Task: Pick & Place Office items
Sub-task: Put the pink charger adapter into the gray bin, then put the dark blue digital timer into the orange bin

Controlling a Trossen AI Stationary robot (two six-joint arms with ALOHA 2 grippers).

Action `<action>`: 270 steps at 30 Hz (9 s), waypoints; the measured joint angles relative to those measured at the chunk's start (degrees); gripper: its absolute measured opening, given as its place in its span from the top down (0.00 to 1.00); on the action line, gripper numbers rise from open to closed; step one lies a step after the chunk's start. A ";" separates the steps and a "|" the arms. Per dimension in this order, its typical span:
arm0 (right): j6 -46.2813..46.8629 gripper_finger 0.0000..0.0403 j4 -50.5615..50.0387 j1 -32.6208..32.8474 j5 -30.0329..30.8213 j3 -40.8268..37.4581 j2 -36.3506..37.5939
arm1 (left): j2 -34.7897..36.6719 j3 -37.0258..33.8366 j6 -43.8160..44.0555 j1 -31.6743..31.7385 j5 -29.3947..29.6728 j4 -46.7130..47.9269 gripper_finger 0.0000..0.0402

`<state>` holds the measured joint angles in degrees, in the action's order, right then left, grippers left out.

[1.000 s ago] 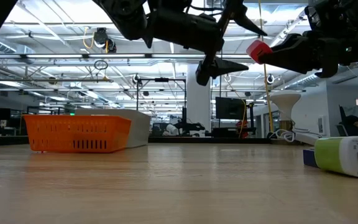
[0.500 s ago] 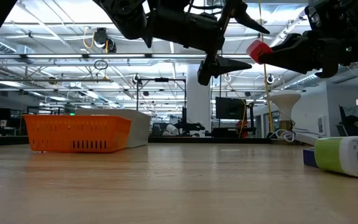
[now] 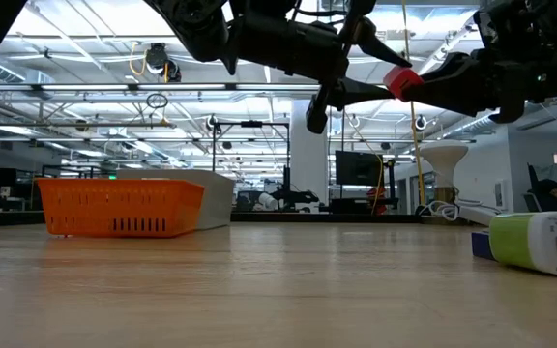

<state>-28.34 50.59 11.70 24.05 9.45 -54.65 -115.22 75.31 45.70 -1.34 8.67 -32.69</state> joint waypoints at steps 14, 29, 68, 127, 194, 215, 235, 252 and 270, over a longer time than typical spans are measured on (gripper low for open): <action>0.03 0.55 0.06 0.02 -0.07 -0.04 0.00 | 0.02 -0.02 -0.73 0.00 -0.42 -0.02 0.62; 11.25 0.47 0.57 0.04 1.10 0.02 0.53 | 1.50 -0.07 -5.80 1.39 -5.05 0.14 0.62; 30.72 0.45 -43.34 -0.13 -10.87 2.81 37.08 | 38.21 -35.45 -16.46 -1.80 20.10 -1.61 0.62; 32.00 0.50 -46.58 -0.13 -10.62 1.55 41.90 | 39.21 -52.43 12.52 1.25 30.34 13.16 0.61; 48.45 0.49 -41.80 26.15 2.82 20.22 -15.42 | 64.08 -52.35 -19.01 2.86 4.87 16.26 0.48; 57.69 0.45 -43.60 30.82 0.71 25.64 -34.69 | 64.08 -52.37 -16.88 2.86 4.92 15.69 0.59; 59.00 0.46 -43.09 29.51 -2.86 25.75 -39.08 | 64.08 -52.39 -16.94 2.86 4.92 15.69 0.50; 55.16 0.58 -45.63 28.97 -3.56 25.41 -34.98 | 64.08 -52.39 -16.93 2.86 4.92 15.72 0.47; 49.78 0.59 -63.16 21.44 4.56 25.42 -16.43 | 64.06 -52.39 -16.96 2.86 4.91 15.74 0.47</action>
<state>21.44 -12.57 33.14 28.61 34.87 -71.08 -51.16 22.92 28.74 1.52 13.58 -16.95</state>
